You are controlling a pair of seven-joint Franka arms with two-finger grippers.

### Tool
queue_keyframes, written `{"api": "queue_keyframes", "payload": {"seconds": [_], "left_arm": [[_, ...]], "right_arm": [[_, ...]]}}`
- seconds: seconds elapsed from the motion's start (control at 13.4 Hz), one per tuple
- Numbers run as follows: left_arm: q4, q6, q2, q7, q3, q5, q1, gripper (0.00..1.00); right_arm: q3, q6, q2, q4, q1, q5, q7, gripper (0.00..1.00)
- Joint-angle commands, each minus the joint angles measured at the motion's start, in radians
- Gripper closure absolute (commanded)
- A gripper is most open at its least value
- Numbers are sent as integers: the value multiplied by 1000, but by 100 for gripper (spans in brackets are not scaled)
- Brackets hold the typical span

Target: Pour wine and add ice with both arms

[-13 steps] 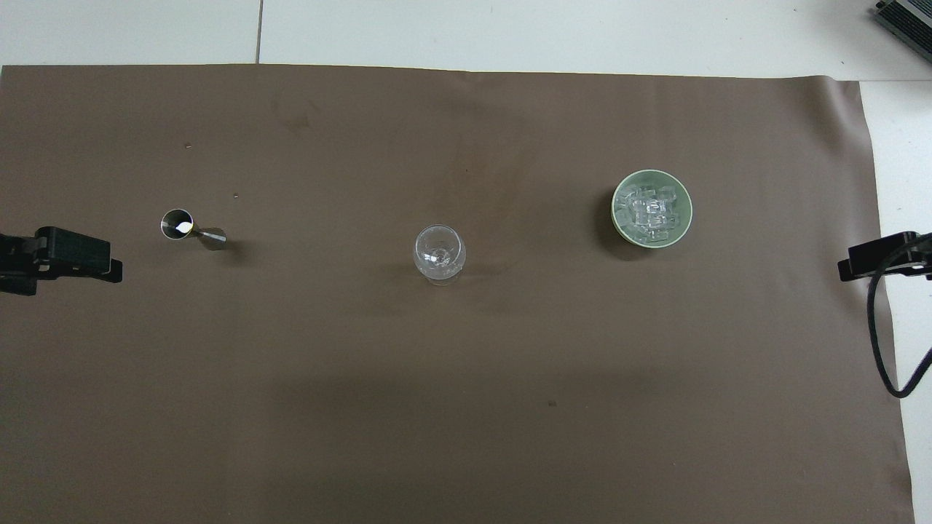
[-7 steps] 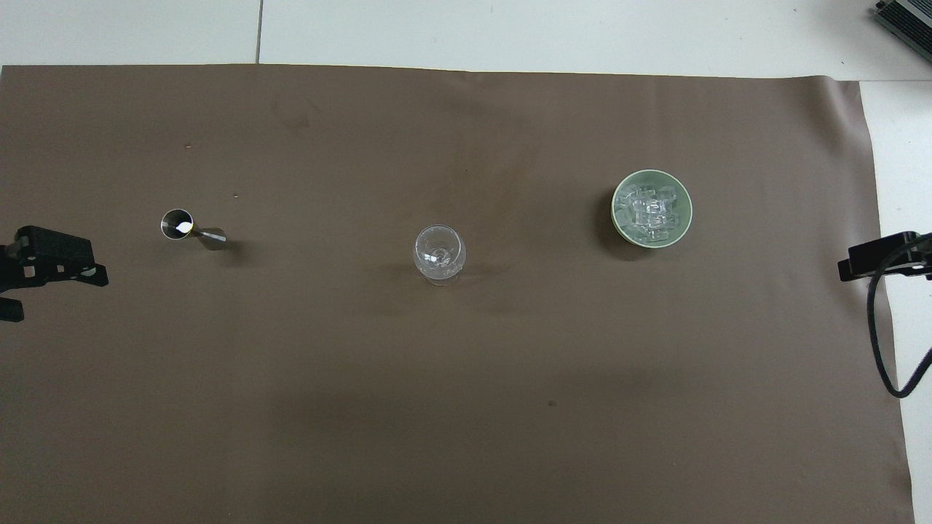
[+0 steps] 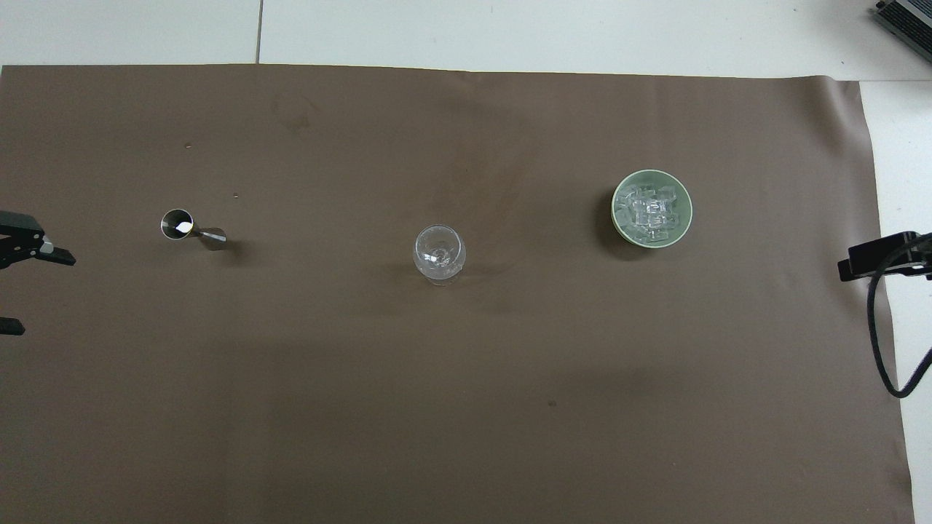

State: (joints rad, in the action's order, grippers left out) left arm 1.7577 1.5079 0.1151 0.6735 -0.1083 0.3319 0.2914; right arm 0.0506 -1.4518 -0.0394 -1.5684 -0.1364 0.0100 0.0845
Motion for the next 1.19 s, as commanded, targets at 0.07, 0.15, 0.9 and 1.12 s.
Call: {"api": "queue_keyframes", "payload": {"seconds": [0.07,0.15,0.9,1.12], "left_arm": [[65,61,-46,37,-8,123,100,0],[74,80,-61,56,-8,136,113,0],[123,186,-195,232,-8,295,175,0],[121,170,-218,233,-8,325,219,0]], "right_arm": [[3,7,-11,-4,-6,4,12,0],[3,5,-11,-4,-6,4,12,0],[3,7,-11,-4,-6,4,12,0],[3,5,-11,-4,-5,4,11,0]]}}
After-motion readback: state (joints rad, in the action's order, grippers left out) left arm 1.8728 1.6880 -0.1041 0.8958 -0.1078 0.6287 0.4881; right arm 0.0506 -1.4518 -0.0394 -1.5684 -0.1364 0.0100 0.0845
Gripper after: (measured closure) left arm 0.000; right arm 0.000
